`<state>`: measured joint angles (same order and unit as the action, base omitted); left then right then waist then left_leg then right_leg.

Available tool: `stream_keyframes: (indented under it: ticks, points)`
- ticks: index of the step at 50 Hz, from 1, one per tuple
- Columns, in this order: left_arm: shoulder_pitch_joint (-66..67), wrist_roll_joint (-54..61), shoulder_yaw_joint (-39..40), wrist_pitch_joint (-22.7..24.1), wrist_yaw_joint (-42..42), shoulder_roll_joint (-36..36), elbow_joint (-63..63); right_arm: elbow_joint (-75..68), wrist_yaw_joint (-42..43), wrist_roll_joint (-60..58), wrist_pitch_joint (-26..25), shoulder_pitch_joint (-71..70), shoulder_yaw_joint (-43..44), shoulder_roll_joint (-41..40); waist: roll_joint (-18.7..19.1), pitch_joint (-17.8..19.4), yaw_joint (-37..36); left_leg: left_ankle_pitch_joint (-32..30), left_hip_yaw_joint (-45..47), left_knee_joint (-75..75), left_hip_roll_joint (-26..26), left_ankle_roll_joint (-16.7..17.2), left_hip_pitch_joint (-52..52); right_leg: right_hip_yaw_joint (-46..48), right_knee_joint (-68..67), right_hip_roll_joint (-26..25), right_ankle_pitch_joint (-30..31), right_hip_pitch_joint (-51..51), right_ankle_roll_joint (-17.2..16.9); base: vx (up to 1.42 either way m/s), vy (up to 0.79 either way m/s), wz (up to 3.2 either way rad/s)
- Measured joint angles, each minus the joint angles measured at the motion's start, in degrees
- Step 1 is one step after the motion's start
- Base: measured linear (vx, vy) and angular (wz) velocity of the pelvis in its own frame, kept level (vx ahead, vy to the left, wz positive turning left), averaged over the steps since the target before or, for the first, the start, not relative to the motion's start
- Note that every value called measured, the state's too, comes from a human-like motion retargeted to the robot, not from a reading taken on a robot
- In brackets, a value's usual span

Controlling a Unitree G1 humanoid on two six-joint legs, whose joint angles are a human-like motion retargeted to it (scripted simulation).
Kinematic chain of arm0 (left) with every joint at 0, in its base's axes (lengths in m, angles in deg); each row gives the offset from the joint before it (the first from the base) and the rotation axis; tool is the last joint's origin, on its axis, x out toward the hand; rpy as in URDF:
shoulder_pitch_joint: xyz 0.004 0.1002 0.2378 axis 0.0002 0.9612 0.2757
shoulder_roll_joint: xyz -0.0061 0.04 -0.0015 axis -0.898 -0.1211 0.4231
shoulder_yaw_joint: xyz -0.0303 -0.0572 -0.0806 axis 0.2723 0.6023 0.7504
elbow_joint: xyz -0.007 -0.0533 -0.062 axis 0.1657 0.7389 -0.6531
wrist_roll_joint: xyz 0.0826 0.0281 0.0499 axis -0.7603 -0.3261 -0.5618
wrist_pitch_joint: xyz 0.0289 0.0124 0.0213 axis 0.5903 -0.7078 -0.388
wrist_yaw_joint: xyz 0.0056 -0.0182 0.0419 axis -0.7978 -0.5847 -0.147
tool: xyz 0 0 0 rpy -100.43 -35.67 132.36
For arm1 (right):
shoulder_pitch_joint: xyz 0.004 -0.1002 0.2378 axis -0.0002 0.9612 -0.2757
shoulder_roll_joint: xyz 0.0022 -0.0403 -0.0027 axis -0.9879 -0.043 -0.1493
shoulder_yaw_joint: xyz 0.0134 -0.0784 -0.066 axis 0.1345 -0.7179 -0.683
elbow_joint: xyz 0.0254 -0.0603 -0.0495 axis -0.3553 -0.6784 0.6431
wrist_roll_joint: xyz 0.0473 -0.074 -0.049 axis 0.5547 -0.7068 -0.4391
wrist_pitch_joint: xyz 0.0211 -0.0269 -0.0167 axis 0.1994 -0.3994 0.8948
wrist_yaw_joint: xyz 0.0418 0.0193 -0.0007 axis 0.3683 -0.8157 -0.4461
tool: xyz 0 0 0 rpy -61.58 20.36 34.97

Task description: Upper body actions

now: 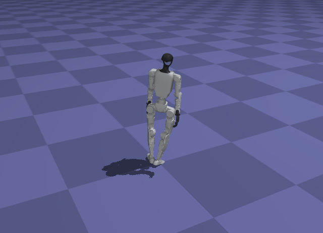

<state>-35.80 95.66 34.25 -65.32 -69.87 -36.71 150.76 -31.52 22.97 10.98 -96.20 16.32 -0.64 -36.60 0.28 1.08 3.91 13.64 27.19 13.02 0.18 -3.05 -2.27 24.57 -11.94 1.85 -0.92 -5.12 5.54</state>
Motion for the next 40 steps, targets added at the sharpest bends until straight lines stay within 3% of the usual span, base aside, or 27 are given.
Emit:
stream_keyframes:
  ticks: [2,3,5,7,8,10,12,15,19,22,25,27,30,32,33,35,37,38,40]
  points:
    - [11.5,-3.2,2.7,-7.2,-6.1,-2.7,2.2,0.4,-2.3,0.0,-1.1,-10.4,-6.6,-2.4,-1.3,-3.3,-5.2,-10.0,6.0,14.1,-4.6,1.7,6.4,0.6,5.7,1.5,-0.3,1.1,0.8,0.25,-0.15,-1.65]
    - [15.6,-4.5,5.0,-9.5,-8.1,-4.0,2.2,2.4,-4.2,-0.3,-1.6,-17.8,-8.8,-4.1,-0.9,-3.7,-7.0,-15.6,6.9,29.6,-11.6,1.4,15.4,-6.7,6.0,1.1,0.5,4.4,-1.2,-0.26,-0.17,-1.76]
    - [21.6,-4.6,8.2,-10.3,-9.2,-6.4,2.2,12.5,-11.9,-2.4,0.7,-30.3,-11.5,-8.4,0.6,3.1,-13.9,-20.6,0.8,55.2,-21.5,-3.3,31.8,-13.9,7.5,-1.6,3.4,4.6,-0.6,-0.58,-0.27,-1.89]
    - [24.4,-3.7,10.8,-10.9,-9.4,-7.9,2.2,22.8,-23.5,-6.0,5.1,-43.1,-13.8,-10.2,2.3,12.7,-13.9,-13.4,-6.6,71.6,-26.0,-5.0,43.5,-7.4,9.3,-2.7,5.9,1.5,0.7,-0.67,-0.31,-0.71]
    - [24.6,-4.1,12.4,-12.4,-9.2,-8.4,2.2,27.5,-26.5,-9.6,7.6,-49.1,-12.0,-11.2,2.0,17.5,-16.7,-10.6,-5.8,78.7,-31.5,-7.7,48.4,-12.2,9.1,-3.9,6.3,0.4,2.1,-0.63,-0.38,-1.26]
    - [25.2,-6.1,15.3,-13.9,-8.0,-9.5,2.2,35.5,-25.7,-9.9,13.3,-58.9,-11.5,-9.5,1.2,25.0,-24.2,-5.3,-3.4,86.2,-35.6,-11.7,56.8,-16.7,8.0,-2.8,6.8,-0.3,3.3,-0.53,-0.43,-1.78]
    - [27.5,-6.3,15.9,-13.9,-7.8,-11.1,2.2,41.7,-21.1,-5.9,17.0,-64.2,-13.0,-6.2,-1.4,28.3,-31.9,-1.6,0.8,87.7,-33.5,-11.8,64.0,-20.8,7.3,0.7,7.3,0.9,4.2,-0.16,-0.4,-1.33]
    - [31.5,-3.7,14.0,-15.6,-6.9,-14.8,2.2,49.6,-16.4,-0.6,20.1,-66.6,-13.5,-1.2,-4.4,28.5,-40.2,1.8,6.3,87.4,-30.6,-11.8,71.7,-21.9,6.6,5.1,7.4,2.6,4.6,0.32,-0.09,-0.18]
    - [30.5,1.5,17.3,-15.4,-3.8,-12.1,2.2,59.0,-14.1,-0.7,25.6,-65.8,-15.1,-2.5,-6.4,26.8,-37.2,2.8,10.3,89.3,-30.4,-11.1,66.7,-19.3,7.5,6.1,7.4,2.2,3.9,0.18,0.12,0.61]
    - [26.6,2.9,18.5,-12.6,-5.9,-8.6,2.2,62.2,-9.9,-0.4,31.9,-61.1,-17.7,-3.7,-5.2,20.9,-31.4,-0.8,5.7,90.2,-32.2,-8.5,59.1,-15.7,10.2,2.6,7.7,1.7,3.6,0.14,0.03,1.01]
    - [20.4,1.4,17.3,-9.2,-9.6,-6.3,2.2,63.0,-8.0,-5.7,37.3,-52.1,-19.8,-3.6,-2.6,14.4,-25.4,-4.0,3.2,79.3,-30.8,-6.0,44.5,-11.7,11.9,-1.1,7.3,1.7,2.8,0.09,0.08,1.19]
    - [16.2,-0.7,14.6,-7.7,-10.0,-4.8,0.5,61.8,-8.2,-13.3,36.8,-43.3,-21.3,-2.0,-2.5,12.0,-22.4,-7.4,5.2,63.0,-24.0,-4.6,31.0,-9.0,11.4,-0.2,5.7,1.0,1.5,0.14,0.13,1.36]
    - [11.6,-2.3,10.3,-5.1,-6.9,-3.0,-2.9,57.9,-12.7,-28.0,35.5,-26.4,-19.1,0.6,-3.2,7.2,-14.8,-10.9,-4.2,31.9,-4.5,-0.5,14.9,-2.9,10.5,0.9,2.8,-1.0,-0.1,0.29,0.21,1.81]
    - [7.9,-1.8,6.3,-3.6,-4.6,-3.0,-4.0,51.2,-12.0,-35.8,31.8,-14.2,-16.1,0.7,-2.2,3.5,-9.5,-3.0,-8.2,9.9,2.4,2.8,4.1,1.5,8.7,-0.9,1.1,-1.4,-0.7,0.35,0.18,1.77]
    - [5.9,-1.5,4.1,-3.1,-3.7,-3.3,-4.4,45.9,-10.1,-38.1,27.8,-9.1,-14.4,-0.1,-1.6,2.0,-7.7,-1.2,-1.5,0.4,0.8,2.4,-0.2,2.5,7.2,-1.8,1.1,-1.1,-1.0,0.21,0.22,1.66]
    - [1.1,-1.9,-0.3,-2.7,-2.5,-3.6,-5.1,33.6,-8.4,-39.6,17.6,-1.5,-8.1,-1.3,-0.7,0.3,-1.4,-2.6,6.5,-11.8,0.0,1.5,-5.5,8.7,0.9,-0.9,8.0,1.0,-1.8,-0.05,0.3,2.23]
    - [-8.1,-3.4,-2.6,-2.7,-1.3,-3.5,-6.2,21.0,-7.0,-33.4,6.0,-1.7,0.3,-1.7,2.9,4.1,2.0,-4.3,-11.3,-10.4,-2.5,0.6,-0.2,12.1,-19.8,4.9,19.7,12.1,0.0,-0.75,0.33,1.51]
    - [-12.9,-3.5,-2.5,-2.2,0.0,-3.6,-7.9,15.5,-5.4,-28.2,1.8,-3.5,3.7,-0.8,3.7,7.4,2.5,-4.4,-9.3,-9.3,-4.2,0.6,1.4,11.0,-32.3,8.6,19.6,19.0,3.8,-0.93,0.47,-0.21]
    - [-20.3,-1.1,-5.8,0.0,0.8,-4.2,-11.5,5.4,-0.3,-14.4,-3.2,-5.4,8.3,2.8,3.8,12.7,2.0,-5.3,-6.9,-10.5,-2.7,-0.6,1.5,3.0,-53.7,12.7,12.6,32.4,7.9,-0.73,0.54,-0.92]
